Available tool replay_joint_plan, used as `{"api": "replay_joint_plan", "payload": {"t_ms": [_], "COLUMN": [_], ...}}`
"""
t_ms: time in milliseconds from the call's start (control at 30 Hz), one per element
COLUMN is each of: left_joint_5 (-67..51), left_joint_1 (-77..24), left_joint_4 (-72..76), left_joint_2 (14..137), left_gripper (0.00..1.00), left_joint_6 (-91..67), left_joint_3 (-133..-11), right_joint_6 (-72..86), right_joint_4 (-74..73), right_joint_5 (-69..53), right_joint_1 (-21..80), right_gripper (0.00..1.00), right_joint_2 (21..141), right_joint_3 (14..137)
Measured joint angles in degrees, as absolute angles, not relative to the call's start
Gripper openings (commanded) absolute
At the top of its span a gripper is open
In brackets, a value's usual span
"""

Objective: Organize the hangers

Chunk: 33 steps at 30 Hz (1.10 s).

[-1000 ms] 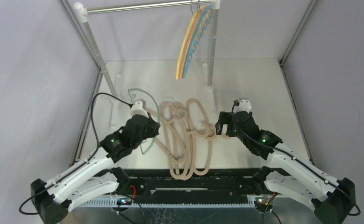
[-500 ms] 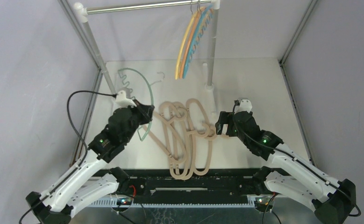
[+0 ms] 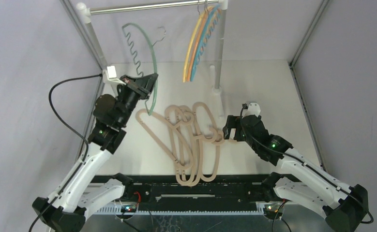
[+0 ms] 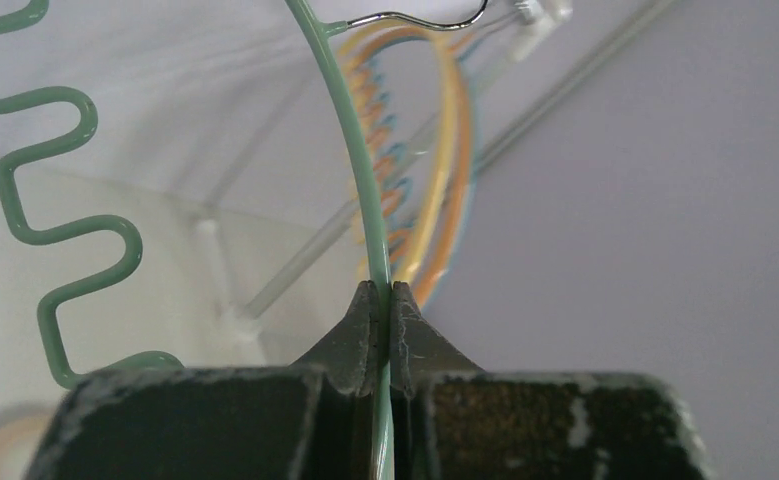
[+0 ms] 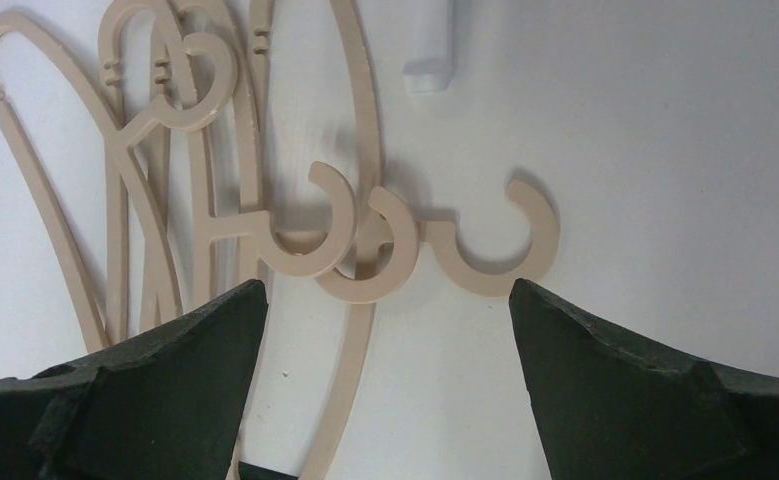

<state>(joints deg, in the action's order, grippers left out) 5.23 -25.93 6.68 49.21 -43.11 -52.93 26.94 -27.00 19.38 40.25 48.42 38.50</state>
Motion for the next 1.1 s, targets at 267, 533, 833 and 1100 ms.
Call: {"api": "replay_joint_plan", "payload": {"t_ms": [267, 533, 833, 1100], "left_joint_5": [-3.97, -7.73, -9.50, -9.69], "left_joint_1": [-25.15, -23.53, -21.21, -20.69], "left_joint_4": [16.16, 19.92, 28.01, 33.34], "left_joint_2": [57.14, 63.18, 72.77, 77.36], "left_gripper": [0.00, 0.00, 0.00, 0.00], "left_joint_6": [-45.12, -48.75, -54.04, -57.23], "left_joint_3": [-61.25, -65.93, -67.20, -67.22], "right_joint_6": [26.74, 26.09, 25.87, 25.89], "right_joint_4": [-26.98, -27.00, -27.18, -27.29], "right_joint_5": [19.35, 19.07, 18.90, 18.85], "right_joint_1": [39.79, 38.28, 37.26, 36.99], "right_gripper": [1.00, 1.00, 1.00, 1.00], "right_joint_2": [48.88, 49.10, 49.08, 49.08], "right_joint_3": [38.50, 38.50, 38.52, 38.52]}}
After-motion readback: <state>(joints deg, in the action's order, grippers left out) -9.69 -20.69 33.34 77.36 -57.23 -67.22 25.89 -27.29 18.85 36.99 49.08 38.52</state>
